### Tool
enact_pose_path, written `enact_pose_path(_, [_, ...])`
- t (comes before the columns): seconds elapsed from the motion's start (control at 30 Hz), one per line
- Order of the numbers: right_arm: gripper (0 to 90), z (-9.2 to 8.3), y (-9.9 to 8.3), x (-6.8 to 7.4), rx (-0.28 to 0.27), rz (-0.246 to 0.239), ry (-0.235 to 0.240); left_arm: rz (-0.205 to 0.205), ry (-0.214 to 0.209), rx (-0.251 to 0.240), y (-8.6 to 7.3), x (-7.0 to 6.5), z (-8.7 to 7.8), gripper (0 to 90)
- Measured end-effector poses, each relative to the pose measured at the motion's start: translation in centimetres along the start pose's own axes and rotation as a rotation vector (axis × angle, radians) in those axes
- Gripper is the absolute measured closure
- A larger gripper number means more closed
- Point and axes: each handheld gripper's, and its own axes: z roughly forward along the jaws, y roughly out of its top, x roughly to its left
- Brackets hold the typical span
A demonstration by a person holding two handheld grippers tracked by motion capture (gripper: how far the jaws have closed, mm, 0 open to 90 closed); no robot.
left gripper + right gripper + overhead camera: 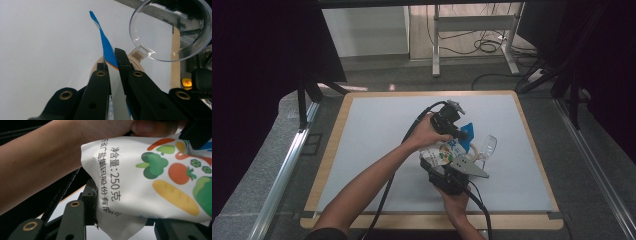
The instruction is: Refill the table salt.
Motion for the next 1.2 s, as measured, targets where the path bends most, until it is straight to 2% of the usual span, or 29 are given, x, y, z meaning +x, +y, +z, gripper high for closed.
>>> enact_pose_path(0.23, [58.3, 0.4, -0.8, -0.2, 0.023, -0.014, 0.004, 0.006, 0.001, -0.018, -0.8, 0.3, 0.2, 89.5])
enact_pose_path(0.53, [56.6, 0.9, -1.9, 0.0, 0.033, -0.042, -0.024, 0.012, 0.005, -0.051, -1.7, 0.4, -0.1, 89.4])
enact_pose_path(0.77, [56.2, 0.8, -2.4, 0.0, 0.024, -0.042, -0.031, 0.013, 0.005, -0.066, -2.1, 0.3, -0.1, 89.3])
enact_pose_path(1.2, [56.2, 0.8, -3.2, -0.2, 0.062, -0.052, -0.031, 0.001, 0.008, -0.097, -2.7, 0.1, -0.7, 89.4])
